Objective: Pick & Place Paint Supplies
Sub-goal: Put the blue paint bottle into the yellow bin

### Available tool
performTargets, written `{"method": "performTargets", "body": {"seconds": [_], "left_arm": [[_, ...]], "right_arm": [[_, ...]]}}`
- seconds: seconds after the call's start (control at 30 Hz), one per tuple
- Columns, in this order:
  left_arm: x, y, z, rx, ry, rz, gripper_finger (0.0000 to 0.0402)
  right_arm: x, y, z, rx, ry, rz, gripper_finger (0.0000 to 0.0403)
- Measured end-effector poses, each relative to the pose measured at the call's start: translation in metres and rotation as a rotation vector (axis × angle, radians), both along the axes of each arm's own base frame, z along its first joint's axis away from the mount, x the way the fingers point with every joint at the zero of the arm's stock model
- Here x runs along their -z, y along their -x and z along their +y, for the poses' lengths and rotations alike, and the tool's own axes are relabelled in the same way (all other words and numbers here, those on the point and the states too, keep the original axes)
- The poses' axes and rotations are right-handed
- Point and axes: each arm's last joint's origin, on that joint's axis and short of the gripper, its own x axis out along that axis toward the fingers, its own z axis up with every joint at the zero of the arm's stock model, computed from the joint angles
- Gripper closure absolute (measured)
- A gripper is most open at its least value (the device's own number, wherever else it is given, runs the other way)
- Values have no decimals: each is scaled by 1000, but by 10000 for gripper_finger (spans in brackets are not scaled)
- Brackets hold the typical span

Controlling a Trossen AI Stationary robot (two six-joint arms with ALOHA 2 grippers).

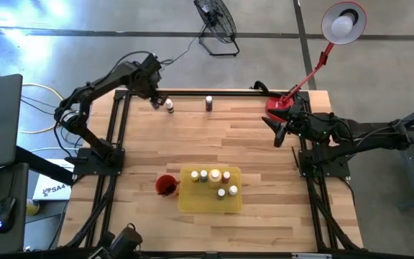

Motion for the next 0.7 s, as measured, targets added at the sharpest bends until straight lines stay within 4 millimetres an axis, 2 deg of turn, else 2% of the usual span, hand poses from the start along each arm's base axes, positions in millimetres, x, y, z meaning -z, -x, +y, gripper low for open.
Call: {"method": "performTargets", "body": {"seconds": [0.27, 0.4, 0.57, 0.7], "left_arm": [[-76, 0, -11, 91, -35, 7, 257], [-116, -5, -28, 153, -91, -24, 257], [-157, -15, -67, 293, -185, -114, 258], [-172, -25, -107, 413, -222, -195, 258]], "right_arm": [[0, 0, 0, 0, 0, 0, 229], [0, 0, 0, 0, 0, 0, 229], [0, 0, 0, 1, 0, -1, 229], [0, 0, 0, 1, 0, -1, 229]]}}
